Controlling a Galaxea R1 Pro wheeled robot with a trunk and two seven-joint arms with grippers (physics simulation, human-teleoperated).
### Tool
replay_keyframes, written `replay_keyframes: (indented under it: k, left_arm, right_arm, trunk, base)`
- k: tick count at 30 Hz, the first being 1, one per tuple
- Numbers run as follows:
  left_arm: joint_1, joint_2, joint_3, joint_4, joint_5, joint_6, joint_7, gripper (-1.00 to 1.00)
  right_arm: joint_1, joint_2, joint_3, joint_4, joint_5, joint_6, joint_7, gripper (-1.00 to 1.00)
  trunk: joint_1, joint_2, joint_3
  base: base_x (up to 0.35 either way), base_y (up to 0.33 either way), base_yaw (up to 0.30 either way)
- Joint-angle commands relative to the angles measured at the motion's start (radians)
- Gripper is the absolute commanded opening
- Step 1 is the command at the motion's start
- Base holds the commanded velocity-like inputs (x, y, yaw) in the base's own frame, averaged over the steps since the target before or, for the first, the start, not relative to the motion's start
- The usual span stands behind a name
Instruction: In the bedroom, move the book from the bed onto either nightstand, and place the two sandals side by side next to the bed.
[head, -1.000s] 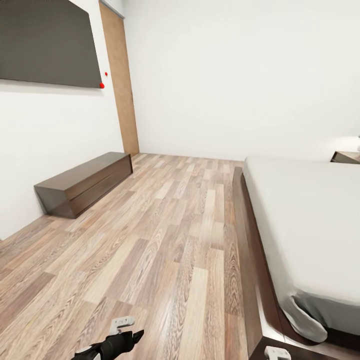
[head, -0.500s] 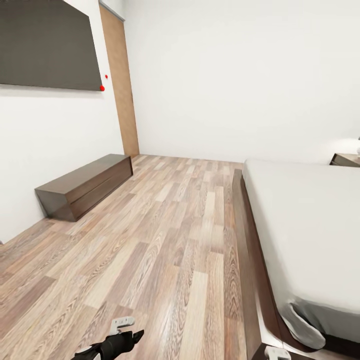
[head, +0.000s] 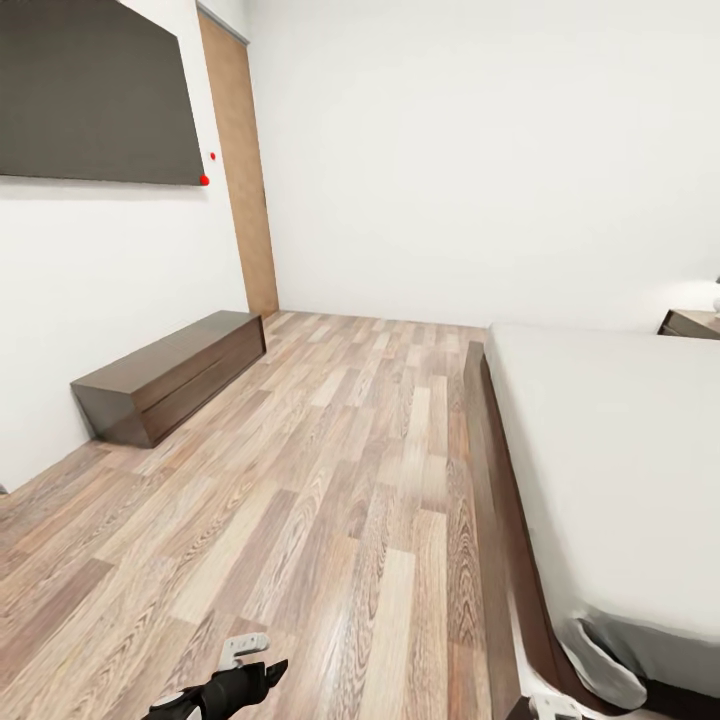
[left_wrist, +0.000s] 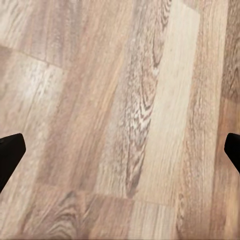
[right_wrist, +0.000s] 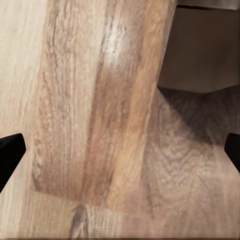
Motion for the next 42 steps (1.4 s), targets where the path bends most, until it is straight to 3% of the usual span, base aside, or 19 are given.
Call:
replay_keyframes:
  k: [1, 13, 42]
  left_arm:
    - [-0.001, 0.0, 0.008, 0.001, -0.011, -0.004, -0.004, 1.0]
    - [-0.001, 0.0, 0.008, 0.0, -0.011, -0.004, -0.003, 1.0]
    - [-0.001, 0.0, 0.008, 0.0, -0.011, -0.004, -0.004, 1.0]
  right_arm:
    - [0.0, 0.0, -0.009, -0.001, 0.01, 0.004, 0.004, 1.0]
    - [0.0, 0.0, -0.009, -0.002, 0.011, 0.004, 0.004, 1.0]
    - [0.0, 0.0, -0.009, -0.002, 0.011, 0.004, 0.004, 1.0]
  trunk:
    - [-0.004, 0.007, 0.001]
    - [-0.05, 0.091, 0.023]
    - [-0.161, 0.294, 0.112]
  base:
    - [0.0, 0.0, 0.0]
    - [0.0, 0.0, 0.0]
    - [0.0, 0.0, 0.0]
